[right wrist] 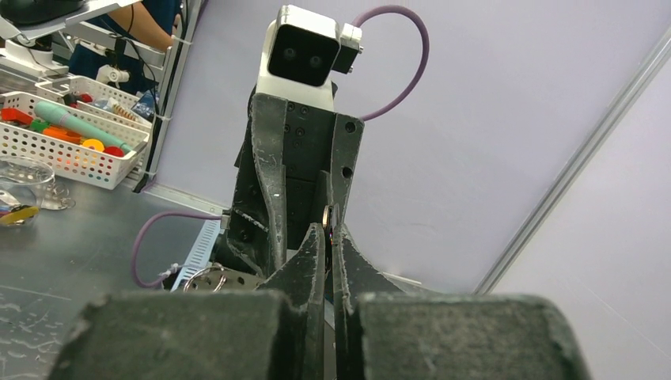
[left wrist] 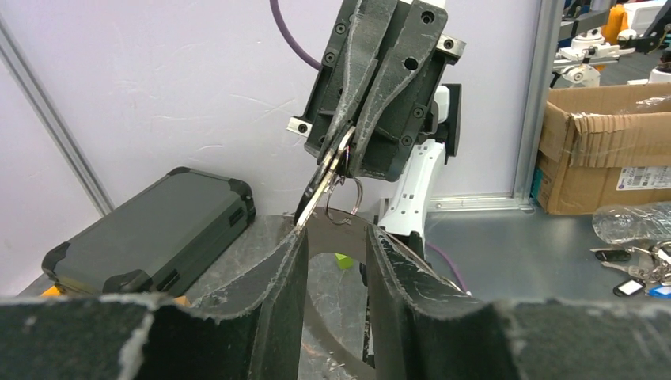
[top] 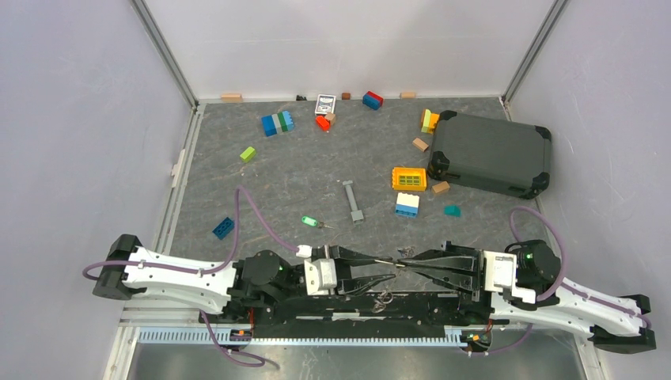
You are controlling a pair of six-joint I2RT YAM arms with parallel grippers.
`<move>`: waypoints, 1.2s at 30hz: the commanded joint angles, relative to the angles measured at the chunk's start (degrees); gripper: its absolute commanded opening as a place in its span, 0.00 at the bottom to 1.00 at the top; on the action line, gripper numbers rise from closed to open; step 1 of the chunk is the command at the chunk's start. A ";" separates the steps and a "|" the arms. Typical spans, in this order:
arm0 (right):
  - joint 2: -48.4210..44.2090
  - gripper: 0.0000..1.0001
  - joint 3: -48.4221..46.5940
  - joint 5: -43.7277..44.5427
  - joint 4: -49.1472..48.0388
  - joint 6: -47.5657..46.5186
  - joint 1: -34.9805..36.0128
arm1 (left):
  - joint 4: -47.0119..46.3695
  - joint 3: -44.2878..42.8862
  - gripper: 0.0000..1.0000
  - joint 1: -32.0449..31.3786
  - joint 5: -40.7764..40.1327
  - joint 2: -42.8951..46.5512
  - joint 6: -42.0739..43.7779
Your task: Remove the keys from the keyring
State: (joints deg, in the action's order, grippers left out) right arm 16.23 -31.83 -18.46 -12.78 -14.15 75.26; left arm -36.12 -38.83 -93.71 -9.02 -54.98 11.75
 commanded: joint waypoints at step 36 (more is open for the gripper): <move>1.38 0.00 1.42 -2.68 -5.26 1.50 -0.03 | -4.68 -2.87 0.03 0.08 2.91 -2.34 -2.76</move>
State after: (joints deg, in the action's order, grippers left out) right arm 17.34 -30.59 -22.24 -15.09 -12.86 75.26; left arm -38.26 -39.03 -93.58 -7.33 -56.99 10.92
